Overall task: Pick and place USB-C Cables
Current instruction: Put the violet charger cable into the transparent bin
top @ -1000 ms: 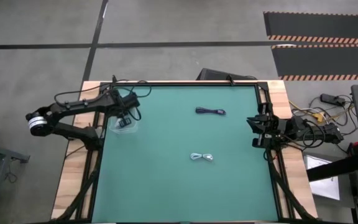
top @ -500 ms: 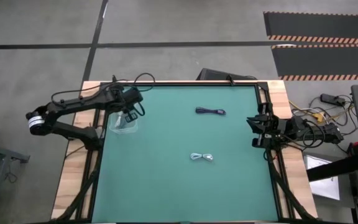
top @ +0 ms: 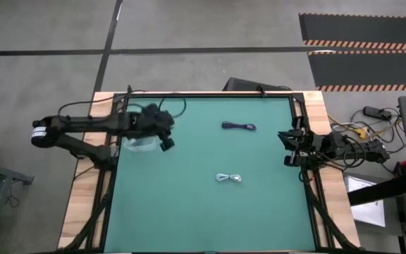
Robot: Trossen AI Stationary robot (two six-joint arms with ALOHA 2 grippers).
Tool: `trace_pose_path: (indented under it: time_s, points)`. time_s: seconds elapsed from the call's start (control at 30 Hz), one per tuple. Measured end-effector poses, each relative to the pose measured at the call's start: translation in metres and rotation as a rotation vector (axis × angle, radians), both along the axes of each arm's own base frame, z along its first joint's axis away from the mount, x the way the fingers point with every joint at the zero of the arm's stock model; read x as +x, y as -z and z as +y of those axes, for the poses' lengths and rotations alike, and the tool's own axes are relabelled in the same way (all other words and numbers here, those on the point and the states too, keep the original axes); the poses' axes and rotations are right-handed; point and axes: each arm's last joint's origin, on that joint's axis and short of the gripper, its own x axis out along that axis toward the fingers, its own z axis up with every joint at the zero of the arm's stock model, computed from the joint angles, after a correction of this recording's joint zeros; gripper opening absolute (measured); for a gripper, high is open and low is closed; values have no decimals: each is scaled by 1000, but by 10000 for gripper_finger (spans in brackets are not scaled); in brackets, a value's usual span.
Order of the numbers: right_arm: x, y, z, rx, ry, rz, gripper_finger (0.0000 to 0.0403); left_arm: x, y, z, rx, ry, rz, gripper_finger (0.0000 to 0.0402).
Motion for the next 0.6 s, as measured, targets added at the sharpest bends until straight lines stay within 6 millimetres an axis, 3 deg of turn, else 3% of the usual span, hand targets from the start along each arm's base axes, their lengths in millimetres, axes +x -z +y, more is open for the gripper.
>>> trace_pose_path:
  time_s: [0.37, 0.6]
  points:
    - [3, 6, 0, 73, -37, 65, 27, 33, 1, -80, -28, 294, -209, 75]
    - [10, 19, 1, 253, -107, 188, 27, 49, 10, -108, 33, 442, -233, 75]
